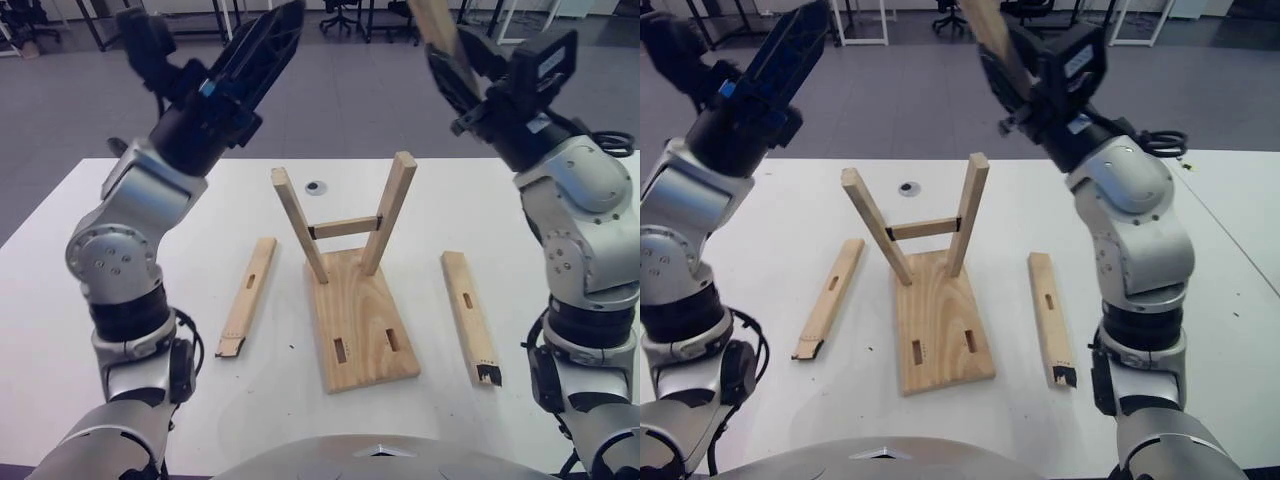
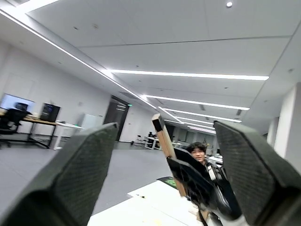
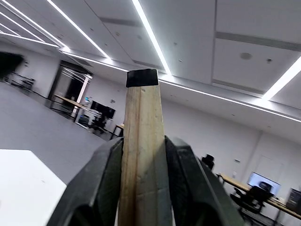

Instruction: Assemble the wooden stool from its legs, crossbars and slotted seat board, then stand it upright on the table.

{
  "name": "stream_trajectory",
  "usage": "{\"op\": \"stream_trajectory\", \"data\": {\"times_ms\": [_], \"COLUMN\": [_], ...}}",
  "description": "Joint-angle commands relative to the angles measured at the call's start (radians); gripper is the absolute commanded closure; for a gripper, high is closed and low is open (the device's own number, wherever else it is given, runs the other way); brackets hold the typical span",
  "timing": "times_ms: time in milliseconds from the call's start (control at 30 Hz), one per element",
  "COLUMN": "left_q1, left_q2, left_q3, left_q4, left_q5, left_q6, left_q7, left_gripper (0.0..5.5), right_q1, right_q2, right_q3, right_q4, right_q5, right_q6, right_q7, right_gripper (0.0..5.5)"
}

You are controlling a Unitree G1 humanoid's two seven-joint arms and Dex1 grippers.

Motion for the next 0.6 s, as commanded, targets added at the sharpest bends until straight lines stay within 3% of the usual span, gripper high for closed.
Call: {"op": "stream_trajectory", "data": {"times_ms": [33,433,500,600], "left_q1": [-0.083,-0.071,-0.052,-0.018], "left_q2": [-0.040,-0.058,-0.054,-0.059], "left_q3": [-0.015,-0.011,-0.021,-0.043], "left_q4": [0.060,0.027,0.015,0.010], "left_q5": [-0.011,-0.123,-0.128,-0.098], "left_q6": [-0.003,0.027,0.035,0.041], "left_q7": [0.031,0.064,0.075,0.092], "left_gripper": [2.04,4.20,4.69,4.98], "right_q1": [-0.002,-0.001,-0.013,-0.023], "right_q2": [0.038,0.047,0.055,0.063], "right_q3": [0.016,0.136,0.136,0.116], "right_q4": [-0.074,-0.055,-0.050,-0.044], "right_q5": [0.063,-0.021,-0.030,-0.030], "right_q6": [-0.009,-0.065,-0.064,-0.075], "right_q7": [0.034,0.097,0.090,0.086], "right_gripper": [4.19,4.19,4.19,4.19]}}
